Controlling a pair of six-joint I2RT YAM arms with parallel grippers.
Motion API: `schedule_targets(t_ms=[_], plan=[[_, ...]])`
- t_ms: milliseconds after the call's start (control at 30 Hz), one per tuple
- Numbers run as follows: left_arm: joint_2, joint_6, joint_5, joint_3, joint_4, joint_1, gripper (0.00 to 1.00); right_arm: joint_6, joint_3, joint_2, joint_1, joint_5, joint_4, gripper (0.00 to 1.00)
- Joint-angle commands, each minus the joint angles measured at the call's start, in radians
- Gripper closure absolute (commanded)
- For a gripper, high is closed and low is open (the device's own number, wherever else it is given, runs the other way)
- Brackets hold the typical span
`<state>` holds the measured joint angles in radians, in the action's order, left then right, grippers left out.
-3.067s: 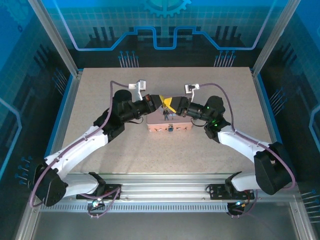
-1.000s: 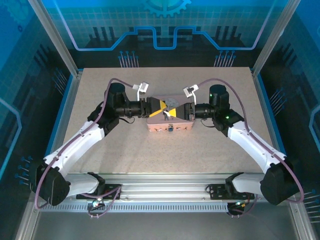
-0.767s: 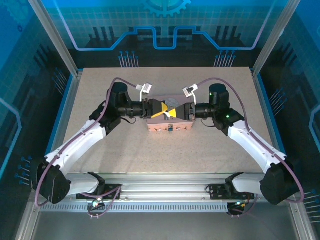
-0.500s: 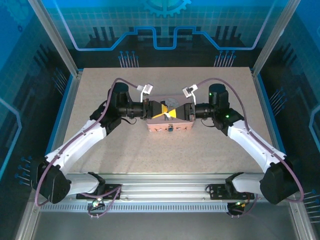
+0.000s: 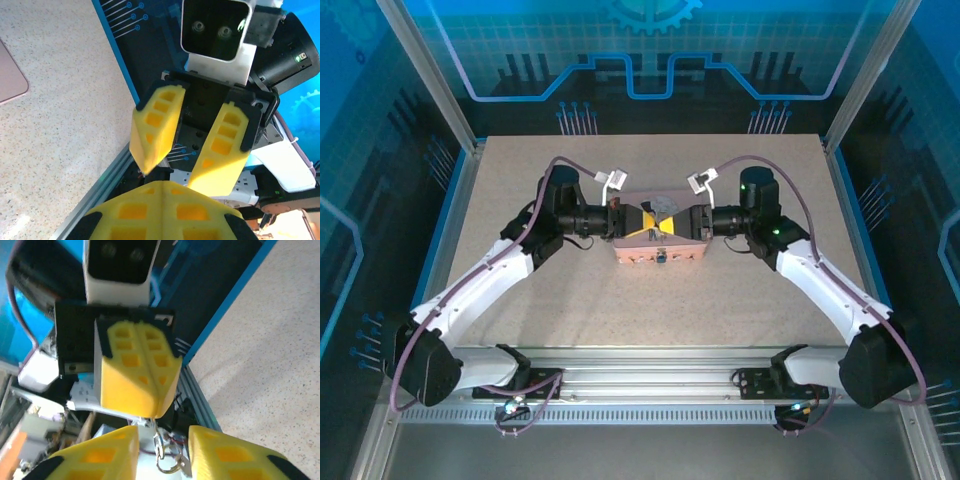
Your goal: Unlock a padlock with a key
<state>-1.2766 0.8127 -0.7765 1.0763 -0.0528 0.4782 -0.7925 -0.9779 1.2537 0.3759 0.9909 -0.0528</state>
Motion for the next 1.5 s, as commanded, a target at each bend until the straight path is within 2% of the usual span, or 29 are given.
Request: schedule_targets(t_ms=[0, 200, 333, 467, 533, 733, 833, 967, 1067, 1433, 1467], plan=[[0.017, 0.009, 0.056, 0.004, 0.02, 0.003, 1.0, -0.056, 0.043, -0.046, -0.017, -0.079, -0.057, 0.53], [0.01, 0.073, 0.079, -0.031, 0.116, 0.004, 1.0, -0.183, 0.157, -0.11, 0.008, -0.195, -0.268, 0.5], [0.006, 0.084, 0.08, -0.036, 0.13, 0.008, 1.0, -0.209, 0.173, -0.12, 0.032, -0.221, -0.322, 0.58], [0.008, 0.085, 0.083, -0.037, 0.131, 0.01, 1.0, -0.22, 0.163, -0.1, 0.063, -0.22, -0.354, 0.59], [0.009, 0.087, 0.083, -0.039, 0.136, 0.01, 1.0, -0.22, 0.153, -0.087, 0.076, -0.218, -0.362, 0.59], [0.013, 0.092, 0.083, -0.042, 0.142, 0.01, 1.0, -0.222, 0.137, -0.069, 0.09, -0.218, -0.371, 0.69], [0.016, 0.09, 0.083, -0.042, 0.143, 0.011, 1.0, -0.223, 0.139, -0.064, 0.092, -0.213, -0.374, 0.76], [0.017, 0.089, 0.082, -0.042, 0.143, 0.01, 1.0, -0.222, 0.142, -0.063, 0.092, -0.212, -0.375, 0.92], [0.018, 0.088, 0.082, -0.043, 0.143, 0.01, 1.0, -0.214, 0.14, -0.062, 0.092, -0.212, -0.365, 0.99], [0.03, 0.078, 0.087, -0.044, 0.134, 0.008, 1.0, -0.164, 0.139, -0.079, 0.087, -0.215, -0.302, 1.0], [0.034, 0.076, 0.093, -0.044, 0.128, 0.007, 0.89, -0.154, 0.141, -0.084, 0.085, -0.218, -0.29, 1.0]])
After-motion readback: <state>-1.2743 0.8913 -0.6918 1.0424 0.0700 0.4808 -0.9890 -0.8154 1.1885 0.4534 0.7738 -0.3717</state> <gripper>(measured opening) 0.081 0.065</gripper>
